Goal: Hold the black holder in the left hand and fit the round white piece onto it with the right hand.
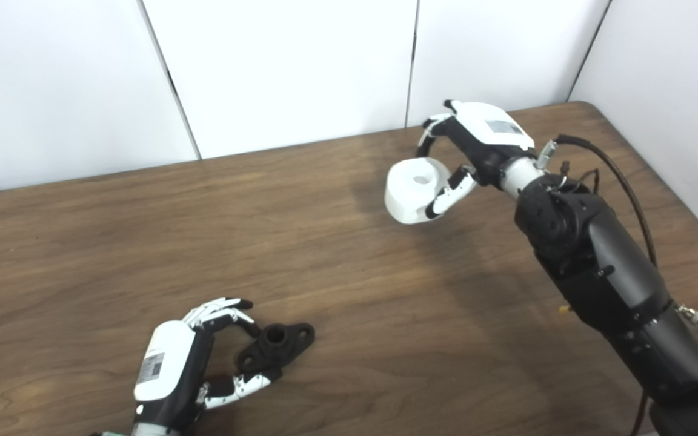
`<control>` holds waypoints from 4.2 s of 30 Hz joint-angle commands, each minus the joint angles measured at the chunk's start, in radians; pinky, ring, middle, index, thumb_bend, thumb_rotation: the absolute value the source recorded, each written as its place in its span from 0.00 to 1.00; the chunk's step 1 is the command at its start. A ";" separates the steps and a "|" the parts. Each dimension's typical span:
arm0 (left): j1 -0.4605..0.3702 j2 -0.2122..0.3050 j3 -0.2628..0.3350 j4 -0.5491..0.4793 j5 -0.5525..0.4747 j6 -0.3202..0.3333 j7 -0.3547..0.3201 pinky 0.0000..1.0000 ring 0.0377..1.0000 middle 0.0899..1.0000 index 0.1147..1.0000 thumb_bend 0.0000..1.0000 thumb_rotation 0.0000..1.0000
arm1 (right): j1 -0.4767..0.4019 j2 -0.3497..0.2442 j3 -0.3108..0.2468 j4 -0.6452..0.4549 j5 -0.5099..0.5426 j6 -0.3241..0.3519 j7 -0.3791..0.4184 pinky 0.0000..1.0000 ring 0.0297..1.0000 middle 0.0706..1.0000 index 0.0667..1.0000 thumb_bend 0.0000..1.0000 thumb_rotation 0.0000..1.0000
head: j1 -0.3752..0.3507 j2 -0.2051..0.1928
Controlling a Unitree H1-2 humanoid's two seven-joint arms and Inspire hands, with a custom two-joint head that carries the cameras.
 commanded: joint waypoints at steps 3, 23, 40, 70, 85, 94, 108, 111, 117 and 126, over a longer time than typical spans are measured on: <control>0.017 -0.014 -0.018 0.047 0.003 0.040 -0.035 0.81 0.81 0.74 0.42 0.51 0.04 | -0.017 -0.009 -0.007 -0.143 -0.014 0.026 0.069 0.96 1.00 0.85 0.45 0.52 0.14 | 0.017 0.008; -0.011 -0.068 -0.061 0.059 0.035 0.105 -0.043 0.86 0.85 0.76 0.42 0.51 0.04 | 0.014 0.109 0.047 -0.391 -0.036 0.003 0.252 0.94 0.98 0.81 0.45 0.53 0.14 | 0.184 0.112; -0.031 -0.072 -0.054 0.039 0.055 0.151 -0.058 0.86 0.85 0.76 0.42 0.51 0.04 | 0.031 0.157 0.040 -0.374 0.010 -0.018 0.275 0.92 0.98 0.83 0.45 0.52 0.14 | 0.293 0.203; -0.045 -0.062 -0.024 0.025 0.055 0.162 -0.077 0.83 0.83 0.75 0.42 0.51 0.04 | -0.026 0.246 0.135 -0.339 -0.050 -0.027 0.303 0.90 0.99 0.82 0.45 0.53 0.14 | 0.270 0.252; -0.043 -0.061 -0.022 0.013 0.051 0.167 -0.088 0.82 0.83 0.75 0.42 0.51 0.04 | 0.005 0.251 0.168 -0.316 -0.062 -0.042 0.311 0.95 0.99 0.82 0.45 0.52 0.14 | 0.249 0.262; -0.042 -0.062 -0.022 0.010 0.056 0.168 -0.088 0.81 0.83 0.75 0.42 0.51 0.04 | 0.015 0.254 0.177 -0.306 -0.080 -0.055 0.309 0.94 0.98 0.82 0.45 0.52 0.14 | 0.245 0.262; -0.041 -0.070 -0.020 0.004 0.057 0.174 -0.097 0.83 0.83 0.75 0.42 0.51 0.04 | 0.038 0.262 0.176 -0.285 -0.097 -0.082 0.276 0.91 0.98 0.82 0.45 0.52 0.14 | 0.244 0.264; -0.041 -0.070 -0.020 0.004 0.057 0.170 -0.093 0.82 0.83 0.75 0.42 0.51 0.04 | 0.040 0.266 0.176 -0.280 -0.103 -0.085 0.266 0.91 0.98 0.82 0.45 0.52 0.14 | 0.244 0.263; -0.039 -0.071 -0.022 0.004 0.057 0.168 -0.092 0.82 0.83 0.75 0.42 0.51 0.04 | 0.038 0.278 0.179 -0.268 -0.122 -0.094 0.260 0.91 0.98 0.82 0.45 0.52 0.14 | 0.243 0.262; -0.038 -0.077 -0.026 -0.005 0.063 0.174 -0.102 0.84 0.84 0.75 0.42 0.51 0.05 | 0.028 0.284 0.192 -0.252 -0.145 -0.117 0.274 0.90 0.97 0.82 0.45 0.52 0.14 | 0.243 0.269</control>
